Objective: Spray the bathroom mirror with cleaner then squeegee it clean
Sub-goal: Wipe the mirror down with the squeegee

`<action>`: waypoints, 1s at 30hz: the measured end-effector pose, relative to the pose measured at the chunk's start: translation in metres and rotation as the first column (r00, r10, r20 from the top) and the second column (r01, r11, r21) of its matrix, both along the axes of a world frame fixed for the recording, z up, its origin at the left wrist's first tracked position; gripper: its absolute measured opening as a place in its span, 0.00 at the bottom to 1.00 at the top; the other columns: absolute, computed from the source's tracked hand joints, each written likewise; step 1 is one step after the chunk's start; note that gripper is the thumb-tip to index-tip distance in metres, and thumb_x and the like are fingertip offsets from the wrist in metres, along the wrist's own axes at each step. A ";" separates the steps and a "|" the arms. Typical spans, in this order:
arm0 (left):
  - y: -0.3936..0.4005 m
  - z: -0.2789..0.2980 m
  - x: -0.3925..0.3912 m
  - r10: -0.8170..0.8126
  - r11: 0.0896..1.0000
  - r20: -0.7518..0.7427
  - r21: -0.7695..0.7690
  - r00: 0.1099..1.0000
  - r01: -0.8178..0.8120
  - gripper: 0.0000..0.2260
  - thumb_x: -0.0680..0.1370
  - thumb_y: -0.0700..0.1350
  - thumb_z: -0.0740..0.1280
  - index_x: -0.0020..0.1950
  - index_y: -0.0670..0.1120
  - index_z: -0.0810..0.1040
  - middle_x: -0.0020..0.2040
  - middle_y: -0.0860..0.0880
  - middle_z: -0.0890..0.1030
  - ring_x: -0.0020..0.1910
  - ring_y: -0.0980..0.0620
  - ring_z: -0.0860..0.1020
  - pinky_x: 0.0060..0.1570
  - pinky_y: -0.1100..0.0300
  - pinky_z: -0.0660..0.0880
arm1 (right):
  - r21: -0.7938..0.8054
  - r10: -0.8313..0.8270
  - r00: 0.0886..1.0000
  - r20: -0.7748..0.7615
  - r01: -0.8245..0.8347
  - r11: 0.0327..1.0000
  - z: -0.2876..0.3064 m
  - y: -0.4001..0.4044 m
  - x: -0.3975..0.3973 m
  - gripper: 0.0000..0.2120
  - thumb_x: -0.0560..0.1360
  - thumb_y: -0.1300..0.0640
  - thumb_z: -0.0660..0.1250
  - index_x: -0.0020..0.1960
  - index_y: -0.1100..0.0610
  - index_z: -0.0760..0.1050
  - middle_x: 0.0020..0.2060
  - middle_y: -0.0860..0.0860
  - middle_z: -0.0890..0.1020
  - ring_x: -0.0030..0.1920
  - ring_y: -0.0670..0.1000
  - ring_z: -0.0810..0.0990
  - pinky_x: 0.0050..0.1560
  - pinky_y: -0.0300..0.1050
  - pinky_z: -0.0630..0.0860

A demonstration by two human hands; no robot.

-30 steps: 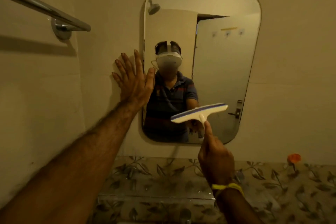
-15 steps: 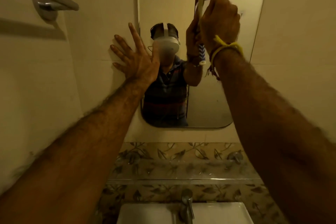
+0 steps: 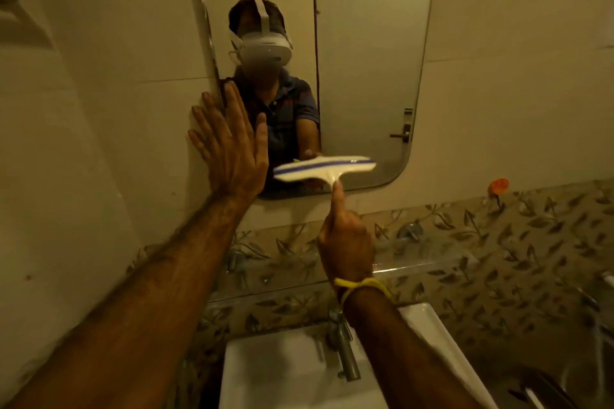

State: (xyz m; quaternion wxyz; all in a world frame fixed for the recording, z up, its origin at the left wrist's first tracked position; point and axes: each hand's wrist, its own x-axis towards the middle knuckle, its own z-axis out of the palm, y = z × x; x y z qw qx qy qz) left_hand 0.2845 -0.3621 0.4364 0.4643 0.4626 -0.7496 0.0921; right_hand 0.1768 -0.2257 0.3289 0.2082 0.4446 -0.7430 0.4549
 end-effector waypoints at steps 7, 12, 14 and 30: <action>0.026 -0.055 0.010 -0.054 0.998 0.034 0.043 0.998 0.053 0.33 0.83 0.63 0.43 0.83 0.48 0.41 0.83 0.38 0.43 0.82 0.37 0.43 0.76 0.29 0.48 | 0.059 0.040 0.968 0.246 -0.056 0.997 -0.019 0.036 -0.002 0.26 0.79 0.58 0.57 0.77 0.50 0.61 0.41 0.58 0.83 0.40 0.59 0.81 0.40 0.53 0.79; 0.053 -0.099 -0.005 -0.070 0.997 0.100 0.002 0.992 0.071 0.32 0.84 0.62 0.43 0.84 0.46 0.46 0.83 0.37 0.49 0.82 0.36 0.48 0.76 0.30 0.49 | -0.172 0.047 0.979 0.197 -0.013 0.985 -0.005 0.055 -0.001 0.25 0.79 0.57 0.57 0.76 0.50 0.63 0.31 0.55 0.78 0.30 0.54 0.75 0.31 0.49 0.73; 0.071 -0.120 -0.015 -0.125 0.992 0.115 0.002 0.986 0.126 0.32 0.84 0.61 0.45 0.84 0.47 0.44 0.83 0.37 0.49 0.82 0.36 0.48 0.76 0.30 0.47 | -0.171 0.035 0.972 0.232 0.005 0.985 -0.013 0.071 -0.009 0.24 0.79 0.57 0.58 0.75 0.48 0.64 0.33 0.56 0.80 0.31 0.52 0.75 0.32 0.50 0.75; 0.306 -0.297 -0.174 -0.641 0.688 -0.084 0.376 0.762 0.621 0.24 0.84 0.47 0.60 0.80 0.41 0.64 0.80 0.42 0.63 0.82 0.43 0.57 0.78 0.43 0.61 | -0.066 -0.166 0.849 0.502 0.228 0.971 -0.125 0.299 -0.198 0.06 0.78 0.53 0.62 0.51 0.51 0.77 0.31 0.42 0.76 0.31 0.41 0.75 0.30 0.38 0.71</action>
